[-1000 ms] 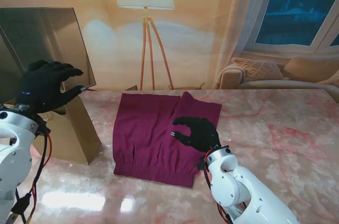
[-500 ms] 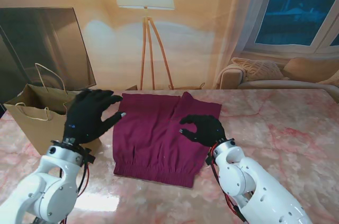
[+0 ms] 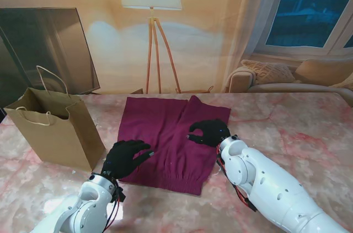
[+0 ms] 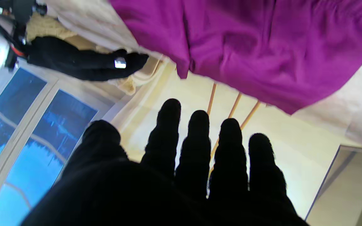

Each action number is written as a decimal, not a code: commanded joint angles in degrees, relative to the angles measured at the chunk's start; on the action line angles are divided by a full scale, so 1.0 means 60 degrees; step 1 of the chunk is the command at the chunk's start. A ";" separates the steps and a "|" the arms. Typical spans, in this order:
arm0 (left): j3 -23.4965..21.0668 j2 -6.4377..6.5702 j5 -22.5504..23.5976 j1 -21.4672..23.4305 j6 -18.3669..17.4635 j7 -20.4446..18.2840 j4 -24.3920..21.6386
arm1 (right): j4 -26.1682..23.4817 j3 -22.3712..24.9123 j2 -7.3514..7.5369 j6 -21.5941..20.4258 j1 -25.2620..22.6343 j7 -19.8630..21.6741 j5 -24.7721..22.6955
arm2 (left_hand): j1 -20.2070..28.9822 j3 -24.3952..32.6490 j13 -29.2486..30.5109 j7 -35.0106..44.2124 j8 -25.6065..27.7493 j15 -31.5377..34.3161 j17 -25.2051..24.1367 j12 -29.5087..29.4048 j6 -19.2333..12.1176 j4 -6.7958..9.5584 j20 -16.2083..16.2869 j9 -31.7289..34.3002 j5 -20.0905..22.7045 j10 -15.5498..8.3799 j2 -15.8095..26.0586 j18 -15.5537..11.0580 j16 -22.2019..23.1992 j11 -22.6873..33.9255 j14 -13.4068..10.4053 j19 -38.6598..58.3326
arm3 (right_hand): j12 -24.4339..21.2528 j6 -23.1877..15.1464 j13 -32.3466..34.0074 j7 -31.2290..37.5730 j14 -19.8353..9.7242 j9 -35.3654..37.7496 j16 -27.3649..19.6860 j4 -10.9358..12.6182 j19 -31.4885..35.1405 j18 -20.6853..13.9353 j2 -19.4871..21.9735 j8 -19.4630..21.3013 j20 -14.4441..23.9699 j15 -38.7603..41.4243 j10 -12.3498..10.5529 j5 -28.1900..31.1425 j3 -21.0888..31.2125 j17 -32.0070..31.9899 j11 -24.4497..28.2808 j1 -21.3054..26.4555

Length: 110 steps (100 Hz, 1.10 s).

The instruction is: Fold the socks and the shorts into the kraft paper bag

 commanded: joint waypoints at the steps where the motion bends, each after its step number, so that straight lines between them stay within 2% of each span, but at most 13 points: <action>1: 0.0118 -0.0019 0.0089 -0.0034 0.0253 -0.0486 0.0152 | 0.0151 -0.0122 -0.0051 0.0118 0.0139 0.0252 -0.0020 | -0.0180 -0.0271 -0.0445 -0.0299 -0.0151 -0.0156 -0.0336 -0.0115 0.0141 0.0513 -0.0164 -0.0487 -0.0307 0.0284 0.0724 0.0139 -0.0125 -0.0266 0.0018 -0.0157 | -0.0189 -0.0079 -0.0359 -0.0168 -0.0325 -0.0267 -0.0171 0.0387 -0.0319 -0.0391 0.0336 -0.0083 -0.0263 -0.0194 -0.0155 -0.0304 -0.0555 -0.0316 -0.0201 -0.0435; 6: 0.0184 0.0006 -0.0133 -0.0113 0.0384 -0.0785 0.0252 | 0.0318 -0.0307 -0.0051 0.0208 0.0310 0.0431 0.0055 | -0.0190 -0.0256 -0.0524 -0.0310 -0.0157 -0.0175 -0.0509 -0.0106 0.0189 0.0537 -0.0194 -0.0465 -0.0269 0.0297 0.0792 0.0315 -0.0132 -0.0227 0.0025 -0.0294 | 0.0005 -0.0058 -0.0212 -0.0035 -0.0200 -0.0102 -0.0074 0.0411 -0.0305 -0.0312 0.0325 -0.0002 -0.0163 -0.0046 -0.0118 -0.0144 -0.0735 -0.0259 0.0193 -0.0312; 11: 0.0180 0.0056 -0.0346 -0.0167 0.0427 -0.1235 0.0292 | 0.0493 -0.0444 -0.0049 0.0221 0.0441 0.0568 0.0141 | -0.0195 -0.0251 -0.0573 -0.0297 -0.0151 -0.0176 -0.0601 -0.0089 0.0209 0.0547 -0.0196 -0.0420 -0.0207 0.0300 0.0875 0.0285 -0.0121 -0.0193 0.0016 -0.0381 | 0.0193 -0.0115 -0.0141 0.0180 -0.0134 -0.0073 0.0022 0.0422 -0.0316 -0.0273 0.0310 0.0126 -0.0095 0.0039 -0.0080 0.0161 -0.0807 -0.0233 0.0577 -0.0205; 26: 0.0019 0.0261 -0.0501 -0.0244 0.0480 -0.2382 0.0337 | 0.0887 -0.0650 0.0038 -0.0011 0.0606 0.0671 -0.0018 | -0.0295 -0.0284 -0.0617 -0.0229 -0.0110 -0.0192 -0.0703 -0.0048 0.0251 0.0568 -0.0174 -0.0299 -0.0008 0.0330 0.1009 0.0249 -0.0097 -0.0152 -0.0012 -0.0576 | 0.0304 -0.0078 0.0087 0.0390 -0.0087 0.0098 0.0093 0.0410 -0.0241 -0.0211 0.0363 0.0254 -0.0022 0.0130 -0.0081 0.0620 -0.0859 -0.0089 0.0843 -0.0258; 32: -0.0016 0.0315 -0.0591 -0.0286 0.0545 -0.2718 0.0356 | 0.0920 -0.0645 0.0087 -0.0039 0.0587 0.0783 -0.0076 | -0.0336 -0.0292 -0.0628 -0.0226 -0.0103 -0.0205 -0.0718 -0.0041 0.0257 0.0578 -0.0154 -0.0288 0.0026 0.0343 0.1024 0.0217 -0.0090 -0.0163 -0.0005 -0.0641 | 0.0400 -0.0042 0.0497 0.0478 0.0114 0.0605 0.0325 0.0395 0.0021 -0.0080 0.0353 0.0378 0.0161 0.0419 0.0022 0.0837 -0.0909 0.0060 0.1116 -0.0223; 39: -0.0024 0.0353 -0.0681 -0.0346 0.0609 -0.2955 0.0399 | 0.0899 -0.0589 0.0156 -0.0073 0.0524 0.0934 -0.0156 | -0.0416 -0.0317 -0.0364 0.0033 0.0016 -0.0093 -0.0642 0.0050 0.0277 0.0585 -0.0100 0.0142 0.0542 0.0411 0.0990 0.0308 -0.0029 0.0009 0.0048 -0.0659 | 0.0576 -0.0019 0.1118 0.0697 0.0307 0.1345 0.0695 0.0382 0.0495 0.0121 0.0335 0.0542 0.0432 0.0827 0.0057 0.1369 -0.0905 0.0381 0.1562 -0.0270; 50: -0.0047 0.0411 -0.0678 -0.0445 0.0834 -0.3313 0.0445 | 0.0718 -0.0378 0.0337 -0.0263 0.0314 0.1300 -0.0444 | -0.0561 -0.0317 -0.0181 0.0221 0.0145 0.0026 -0.0635 0.0156 0.0313 0.0596 0.0005 0.0429 0.0798 0.0487 0.1000 0.0430 0.0060 0.0084 0.0184 -0.0628 | 0.0697 -0.0084 0.1791 0.1071 0.0617 0.2187 0.1179 0.0342 0.1308 0.0459 0.0422 0.0811 0.0901 0.1259 0.0202 0.2223 -0.0948 0.0624 0.1909 -0.0363; 73: -0.0365 0.0543 -0.0421 -0.0340 0.1015 -0.3982 0.0148 | 0.0041 0.0523 0.0716 -0.0714 -0.0521 0.2506 -0.0768 | -0.0713 -0.0298 -0.0234 0.0292 0.0252 0.0049 -0.0716 0.0242 0.0238 0.0613 0.0134 0.0507 0.0856 0.0442 0.1056 0.0379 0.0115 0.0042 0.0156 -0.0616 | 0.0766 0.0077 0.2252 0.1372 0.0813 0.3050 0.1564 0.0259 0.1805 0.0610 0.1048 0.1055 0.1425 0.1583 0.0504 0.3319 -0.1668 0.0614 0.2092 -0.0642; 80: -0.0472 0.0579 -0.0287 -0.0281 0.1023 -0.4159 0.0048 | -0.0247 0.0863 0.0823 -0.0887 -0.0859 0.2871 -0.0907 | -0.0764 -0.0304 -0.0276 0.0291 0.0269 0.0026 -0.0722 0.0251 0.0190 0.0615 0.0163 0.0466 0.0853 0.0427 0.1075 0.0368 0.0110 0.0015 0.0129 -0.0622 | 0.0767 0.0155 0.2485 0.1552 0.0873 0.3518 0.1641 0.0248 0.1994 0.0654 0.1324 0.1142 0.1623 0.1735 0.0602 0.3846 -0.2002 0.0644 0.2149 -0.0731; 95: -0.0711 0.0672 -0.0116 -0.0190 0.1182 -0.4704 -0.0171 | -0.1169 0.1780 0.1074 -0.1411 -0.1801 0.3813 -0.1445 | -0.0870 -0.0304 -0.0389 0.0470 0.0385 -0.0045 -0.0776 0.0268 0.0100 0.0629 0.0175 0.0420 0.1110 0.0404 0.1087 0.0335 0.0087 -0.0012 0.0088 -0.0738 | 0.0743 0.0180 0.2689 0.1618 0.1035 0.4006 0.1803 0.0231 0.2327 0.0779 0.2023 0.1175 0.1967 0.2055 0.0720 0.4279 -0.2530 0.0623 0.2172 -0.1101; 98: -0.0750 0.0681 -0.0085 -0.0178 0.1210 -0.4762 -0.0189 | -0.1350 0.1964 0.1121 -0.1522 -0.1989 0.4033 -0.1538 | -0.0855 -0.0284 -0.0404 0.0642 0.0509 -0.0058 -0.0761 0.0285 0.0076 0.0635 0.0154 0.0463 0.1225 0.0402 0.1063 0.0329 0.0087 0.0003 0.0100 -0.0866 | 0.0752 0.0163 0.2642 0.1569 0.1064 0.4065 0.1920 0.0250 0.2423 0.0805 0.2315 0.1167 0.2099 0.2197 0.0733 0.4289 -0.2740 0.0582 0.2167 -0.1099; 102: -0.0799 0.0705 -0.0039 -0.0168 0.1281 -0.4915 -0.0233 | -0.1568 0.2216 0.1172 -0.1643 -0.2240 0.4323 -0.1589 | -0.0819 -0.0272 -0.0480 0.0914 0.0729 -0.0095 -0.0750 0.0311 0.0030 0.0633 0.0129 0.0527 0.1415 0.0342 0.1041 0.0307 0.0082 0.0023 0.0054 -0.1097 | 0.0790 0.0143 0.2457 0.1469 0.1143 0.4039 0.2145 0.0332 0.2412 0.0833 0.3065 0.1165 0.2346 0.2336 0.0751 0.4224 -0.3461 0.0433 0.2159 -0.0876; 110: -0.0903 0.0746 0.0093 -0.0144 0.1342 -0.5146 -0.0286 | -0.1939 0.2656 0.1270 -0.1826 -0.2658 0.5002 -0.1558 | -0.0815 -0.0276 -0.0684 0.0986 0.0851 -0.0194 -0.0780 0.0294 -0.0008 0.0629 0.0105 0.0374 0.1405 0.0248 0.1045 0.0217 0.0046 -0.0040 -0.0085 -0.1360 | 0.0895 0.0251 0.1906 0.1402 0.1204 0.3987 0.2636 0.0357 0.2411 0.0748 0.3844 0.1156 0.2701 0.2779 0.0853 0.4210 -0.4099 0.0024 0.2192 -0.0895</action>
